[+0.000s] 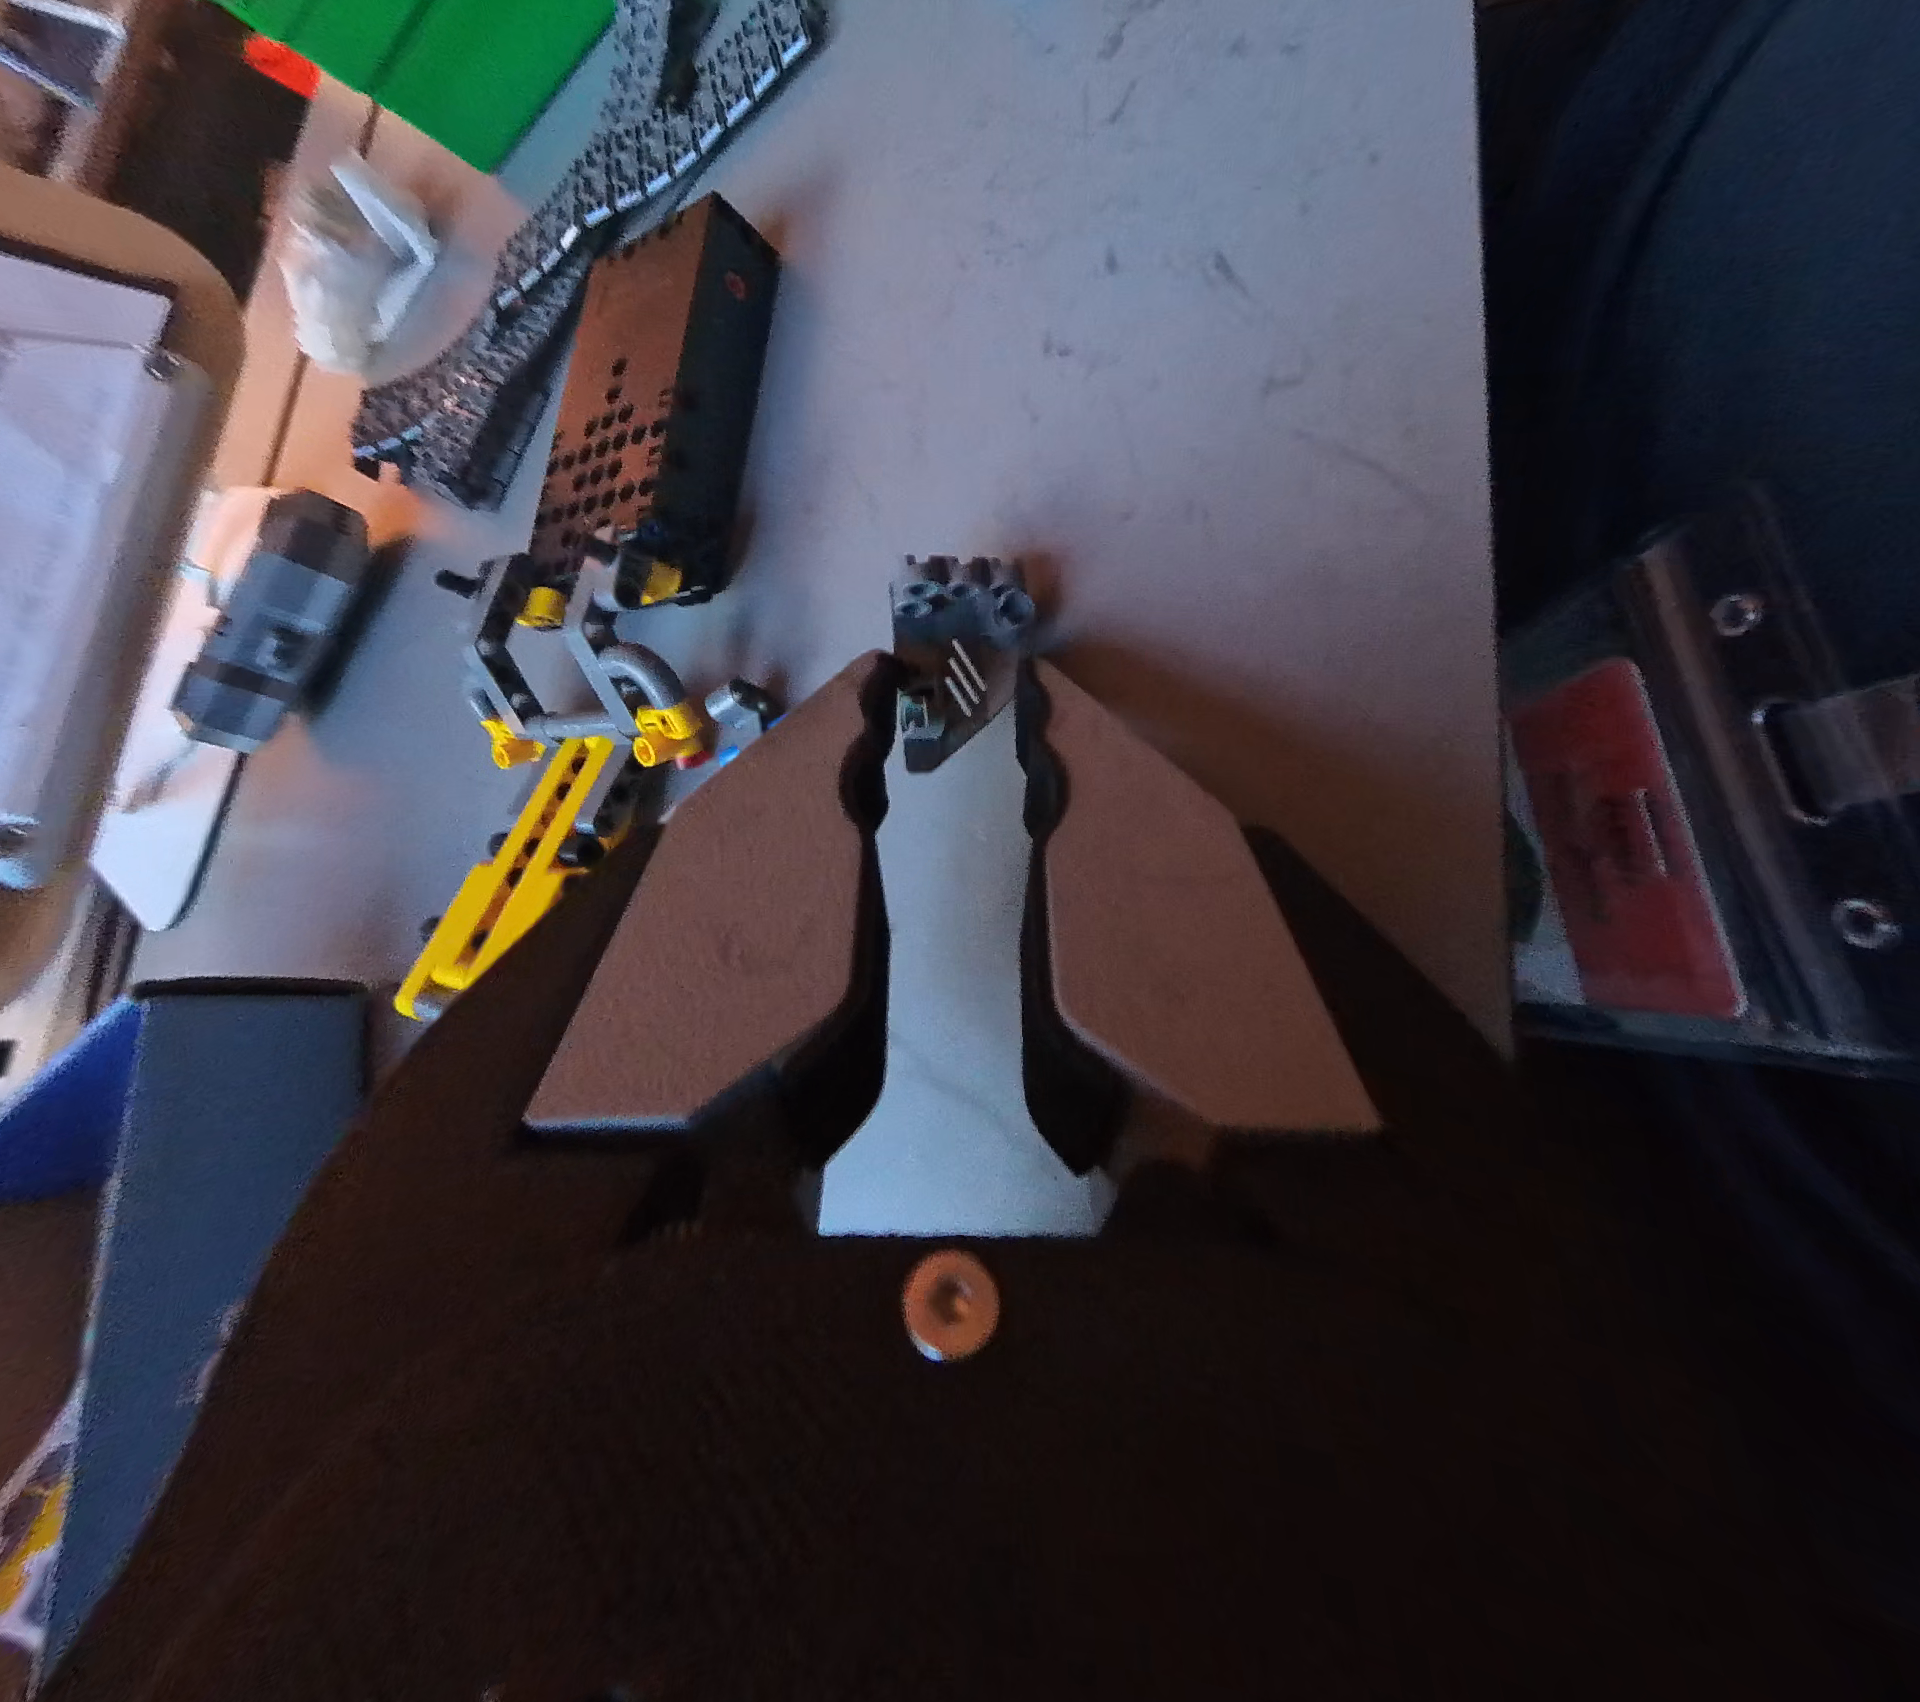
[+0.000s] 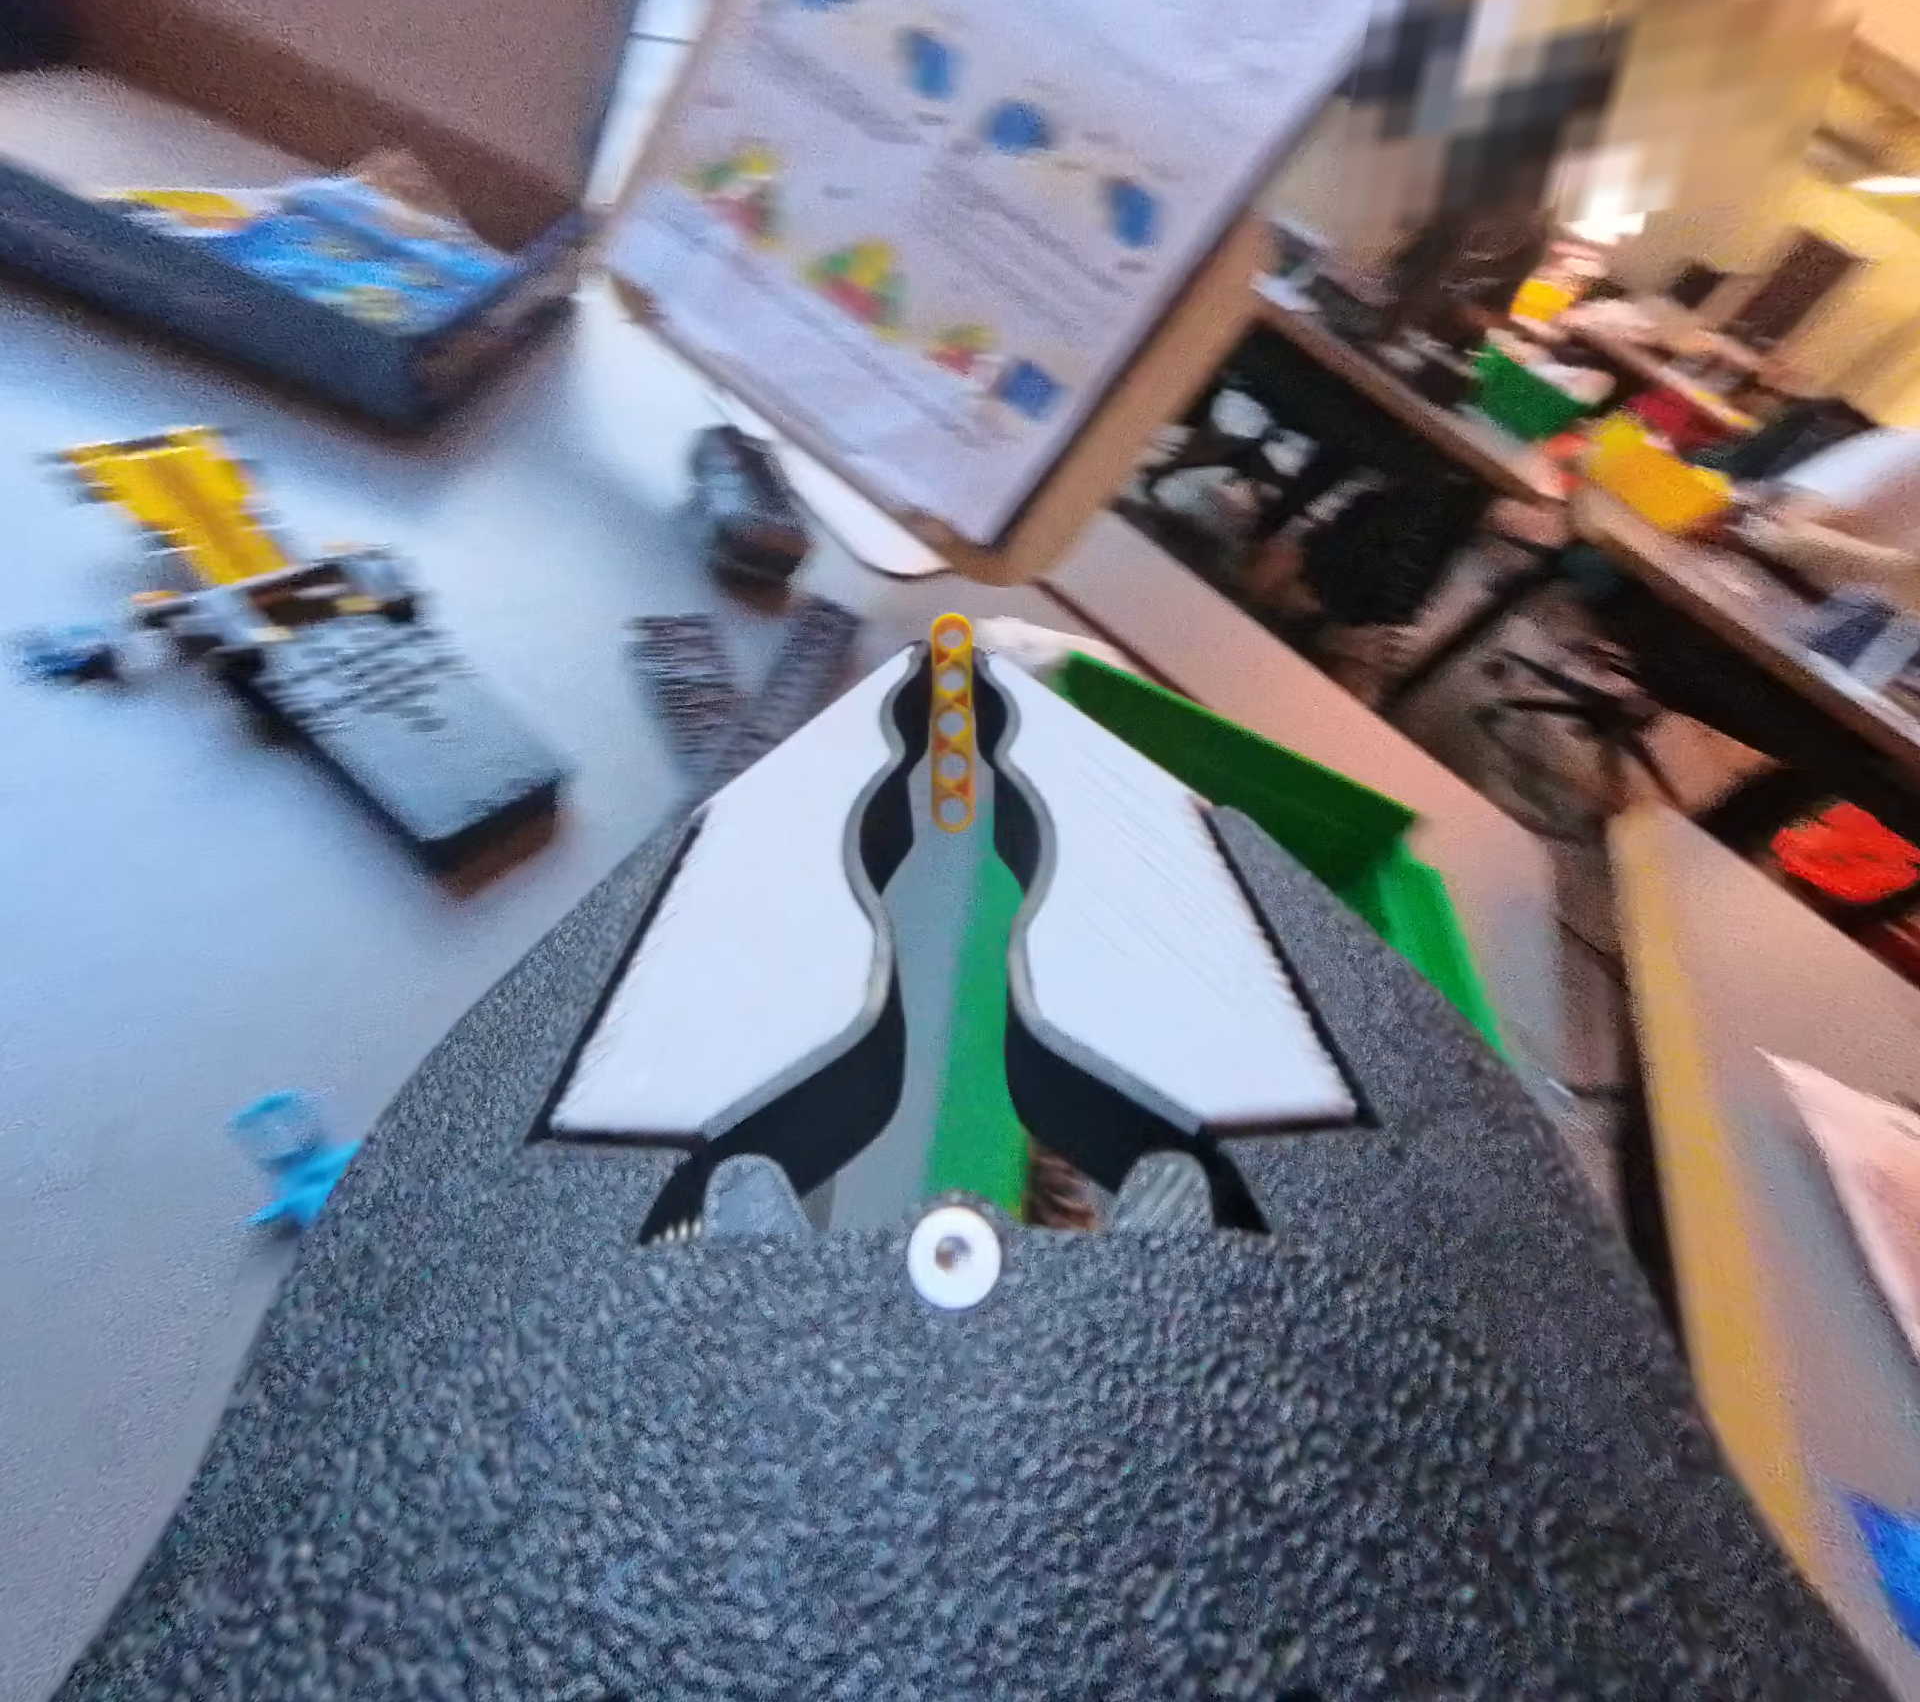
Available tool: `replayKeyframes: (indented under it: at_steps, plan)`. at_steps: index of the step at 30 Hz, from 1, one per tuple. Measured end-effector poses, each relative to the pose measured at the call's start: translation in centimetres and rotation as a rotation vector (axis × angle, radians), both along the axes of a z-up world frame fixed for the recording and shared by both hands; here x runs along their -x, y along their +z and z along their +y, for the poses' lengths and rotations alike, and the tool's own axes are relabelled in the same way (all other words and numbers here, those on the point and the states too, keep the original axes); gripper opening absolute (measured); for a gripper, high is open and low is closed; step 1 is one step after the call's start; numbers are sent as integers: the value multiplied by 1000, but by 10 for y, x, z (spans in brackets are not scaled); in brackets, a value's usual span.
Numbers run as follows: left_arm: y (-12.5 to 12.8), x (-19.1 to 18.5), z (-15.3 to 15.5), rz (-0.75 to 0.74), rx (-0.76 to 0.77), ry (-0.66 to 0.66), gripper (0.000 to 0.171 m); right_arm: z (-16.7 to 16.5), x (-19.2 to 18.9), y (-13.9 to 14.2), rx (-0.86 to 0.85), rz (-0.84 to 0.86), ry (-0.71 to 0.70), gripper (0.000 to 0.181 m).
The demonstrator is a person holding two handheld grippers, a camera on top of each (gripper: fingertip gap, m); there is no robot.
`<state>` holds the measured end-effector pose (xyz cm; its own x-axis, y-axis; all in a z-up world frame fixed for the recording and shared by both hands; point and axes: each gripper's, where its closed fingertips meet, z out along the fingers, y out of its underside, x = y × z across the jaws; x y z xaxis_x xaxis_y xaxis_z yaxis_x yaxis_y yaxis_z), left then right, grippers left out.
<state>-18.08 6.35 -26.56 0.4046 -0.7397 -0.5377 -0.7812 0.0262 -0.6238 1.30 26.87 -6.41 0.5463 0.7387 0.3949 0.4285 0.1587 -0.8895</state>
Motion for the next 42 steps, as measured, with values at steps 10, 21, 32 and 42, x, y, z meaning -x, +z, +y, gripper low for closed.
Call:
replayKeyframes:
  at_steps: [10, 21, 32, 42]
  plan:
    - [3, -1, 4, 31, -76, 8, 21, 53, -43, -80, 174, -212, -257, 22]
    - [57, -16, -3, -49, -409, -18, 21, -188, 153, -140, 420, -167, 623, 36]
    - [48, -16, -2, 30, -421, -10, 21, -212, 180, -153, 593, -73, 725, 13]
    - [55, -15, 3, -89, -386, 17, 18, -213, 160, -135, 455, -47, 757, 13]
